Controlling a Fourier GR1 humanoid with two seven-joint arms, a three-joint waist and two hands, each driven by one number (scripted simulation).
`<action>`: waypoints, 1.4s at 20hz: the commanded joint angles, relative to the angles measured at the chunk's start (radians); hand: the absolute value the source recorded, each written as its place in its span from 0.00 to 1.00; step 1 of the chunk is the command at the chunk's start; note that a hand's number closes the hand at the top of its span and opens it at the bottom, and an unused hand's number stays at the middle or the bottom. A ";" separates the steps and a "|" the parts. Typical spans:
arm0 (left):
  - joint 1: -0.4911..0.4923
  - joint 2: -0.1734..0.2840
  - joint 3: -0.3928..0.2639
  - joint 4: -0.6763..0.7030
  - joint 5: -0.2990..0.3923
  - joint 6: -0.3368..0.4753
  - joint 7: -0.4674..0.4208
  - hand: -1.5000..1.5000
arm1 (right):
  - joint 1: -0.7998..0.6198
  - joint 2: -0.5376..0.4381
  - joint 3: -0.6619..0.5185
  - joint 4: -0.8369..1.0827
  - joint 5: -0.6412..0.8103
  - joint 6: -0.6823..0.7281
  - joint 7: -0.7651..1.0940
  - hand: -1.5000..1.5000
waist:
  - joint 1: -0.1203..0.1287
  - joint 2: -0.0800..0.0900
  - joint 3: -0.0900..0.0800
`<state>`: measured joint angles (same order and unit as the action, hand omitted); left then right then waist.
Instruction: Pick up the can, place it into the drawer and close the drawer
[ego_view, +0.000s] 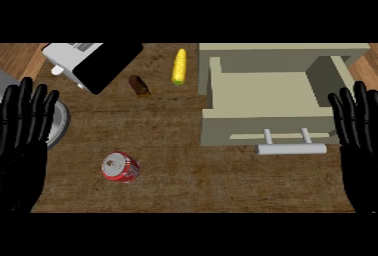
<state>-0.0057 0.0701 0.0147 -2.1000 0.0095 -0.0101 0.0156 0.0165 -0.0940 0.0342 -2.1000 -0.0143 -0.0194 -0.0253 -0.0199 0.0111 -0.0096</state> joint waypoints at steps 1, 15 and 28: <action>0.049 -0.021 -0.037 -0.034 -0.015 -0.004 0.006 0.00 | 0.003 0.023 -0.017 0.052 0.000 -0.005 -0.050 0.00 | 0.021 -0.012 0.010; 0.431 -0.070 -0.107 -0.262 -0.110 0.173 0.299 0.00 | 0.009 -0.026 -0.138 0.045 -0.053 -0.051 0.273 0.00 | 0.025 -0.012 0.010; 0.302 -0.070 -0.135 -0.180 -0.135 0.219 0.354 0.00 | 0.114 0.011 -0.147 0.007 -0.048 -0.005 0.167 0.00 | 0.019 -0.012 0.010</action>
<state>0.3587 0.0022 -0.1230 -2.3094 -0.1107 0.2011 0.3191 0.1272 -0.0891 -0.1081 -2.0688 -0.0604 -0.0291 0.1405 0.0003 -0.0009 0.0001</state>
